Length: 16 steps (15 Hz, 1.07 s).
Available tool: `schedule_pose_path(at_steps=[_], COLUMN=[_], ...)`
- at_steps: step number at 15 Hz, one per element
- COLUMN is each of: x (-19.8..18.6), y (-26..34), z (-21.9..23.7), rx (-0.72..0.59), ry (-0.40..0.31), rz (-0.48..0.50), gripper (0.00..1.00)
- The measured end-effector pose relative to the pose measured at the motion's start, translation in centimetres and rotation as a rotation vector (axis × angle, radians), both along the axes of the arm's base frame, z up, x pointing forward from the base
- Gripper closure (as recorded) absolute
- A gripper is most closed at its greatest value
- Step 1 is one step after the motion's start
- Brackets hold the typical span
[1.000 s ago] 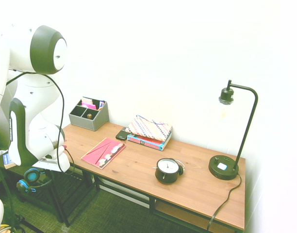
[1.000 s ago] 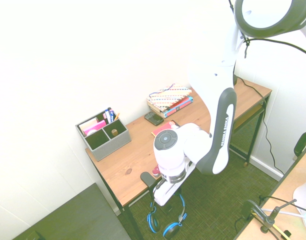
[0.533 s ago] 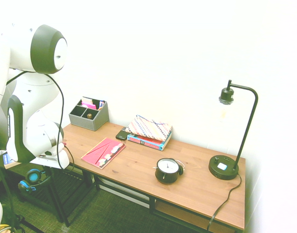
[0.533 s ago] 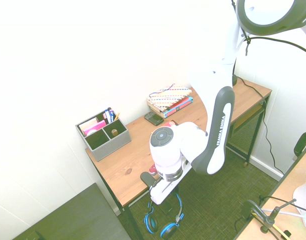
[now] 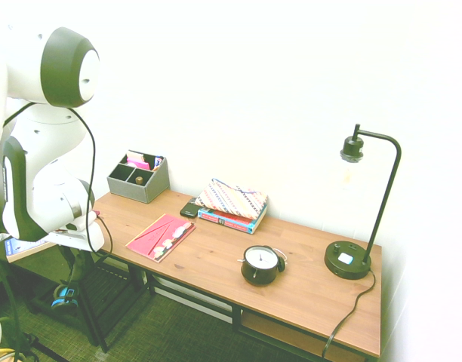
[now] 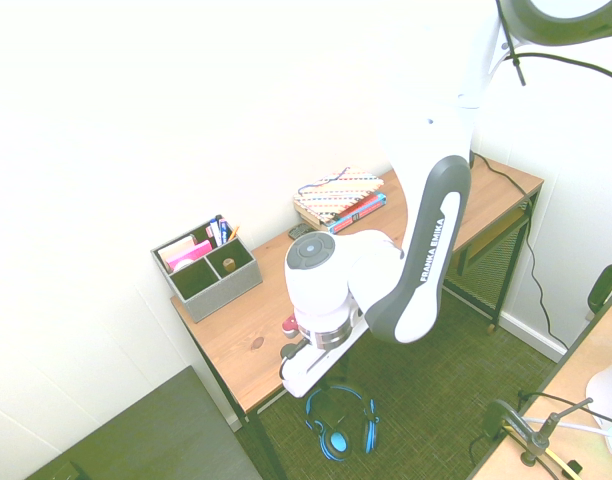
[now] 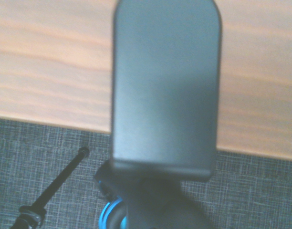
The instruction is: Hang the headphone
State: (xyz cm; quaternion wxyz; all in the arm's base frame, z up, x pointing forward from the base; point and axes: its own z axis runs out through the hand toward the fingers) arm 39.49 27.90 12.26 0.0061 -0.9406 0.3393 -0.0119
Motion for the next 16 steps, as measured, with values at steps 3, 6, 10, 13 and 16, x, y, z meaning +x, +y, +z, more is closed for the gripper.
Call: schedule_pose_path(at_steps=[3,6,10,13,16], x=[0.1,0.5,5.6,7.3,4.8], y=[0.8,0.0,-4.9,-11.8,-21.5], z=[2.4,6.0,19.3,29.8,36.7], rx=[0.023,0.004,0.031,0.044,0.056], ry=[-0.004,0.068,0.091,0.072,0.082], rz=[0.002,0.007,0.032,0.032,-0.023], gripper=[0.00,0.00,0.00,0.00,0.00])
